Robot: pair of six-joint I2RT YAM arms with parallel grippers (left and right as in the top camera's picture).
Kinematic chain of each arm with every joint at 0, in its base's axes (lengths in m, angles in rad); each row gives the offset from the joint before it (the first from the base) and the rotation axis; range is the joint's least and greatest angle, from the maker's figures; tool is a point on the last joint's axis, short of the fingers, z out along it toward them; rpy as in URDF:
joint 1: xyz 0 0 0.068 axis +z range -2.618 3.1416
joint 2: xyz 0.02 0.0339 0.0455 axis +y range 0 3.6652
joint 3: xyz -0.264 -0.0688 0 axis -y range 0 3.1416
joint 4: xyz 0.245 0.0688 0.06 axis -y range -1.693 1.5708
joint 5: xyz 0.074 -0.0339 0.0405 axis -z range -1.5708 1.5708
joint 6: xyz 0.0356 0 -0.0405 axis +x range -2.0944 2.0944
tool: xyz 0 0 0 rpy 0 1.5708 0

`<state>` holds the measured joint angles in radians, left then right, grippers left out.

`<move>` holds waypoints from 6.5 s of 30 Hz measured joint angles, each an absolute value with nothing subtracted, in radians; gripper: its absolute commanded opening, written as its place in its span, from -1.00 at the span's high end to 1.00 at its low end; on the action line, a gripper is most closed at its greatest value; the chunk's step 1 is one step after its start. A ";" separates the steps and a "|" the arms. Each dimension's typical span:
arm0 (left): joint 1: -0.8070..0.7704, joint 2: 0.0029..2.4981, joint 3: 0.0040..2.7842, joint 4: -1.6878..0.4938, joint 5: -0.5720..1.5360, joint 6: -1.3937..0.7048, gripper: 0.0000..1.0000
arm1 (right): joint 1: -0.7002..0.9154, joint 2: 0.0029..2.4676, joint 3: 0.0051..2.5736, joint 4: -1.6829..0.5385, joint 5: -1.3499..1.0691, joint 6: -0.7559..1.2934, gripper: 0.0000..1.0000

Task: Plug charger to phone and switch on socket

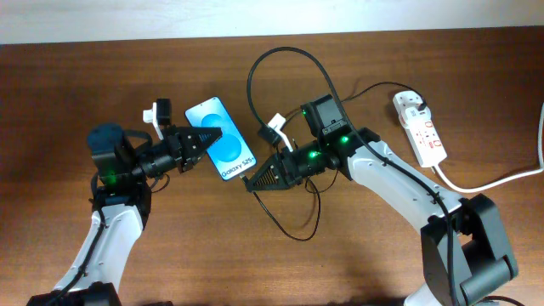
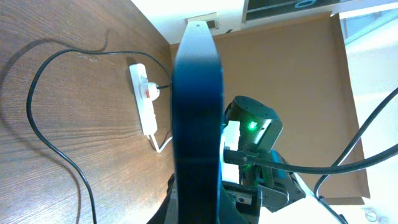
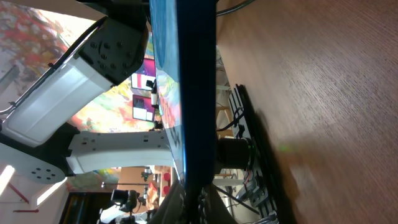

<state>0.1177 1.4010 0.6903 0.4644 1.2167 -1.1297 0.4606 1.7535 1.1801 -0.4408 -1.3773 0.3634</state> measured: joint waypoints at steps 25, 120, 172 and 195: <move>0.118 1.401 0.690 0.464 1.220 -1.130 1.00 | 0.425 1.753 1.180 -0.445 -1.377 0.398 0.92; 0.144 1.401 0.691 0.461 1.164 -1.139 1.00 | 0.455 1.753 1.180 -0.326 -1.361 0.445 0.92; 0.144 1.401 0.691 0.461 1.164 -1.139 1.00 | 0.472 1.753 1.180 -0.317 -1.377 0.554 0.92; 0.144 1.401 0.691 0.461 1.179 -1.139 1.00 | 0.472 1.753 1.180 -0.301 -1.359 0.572 0.91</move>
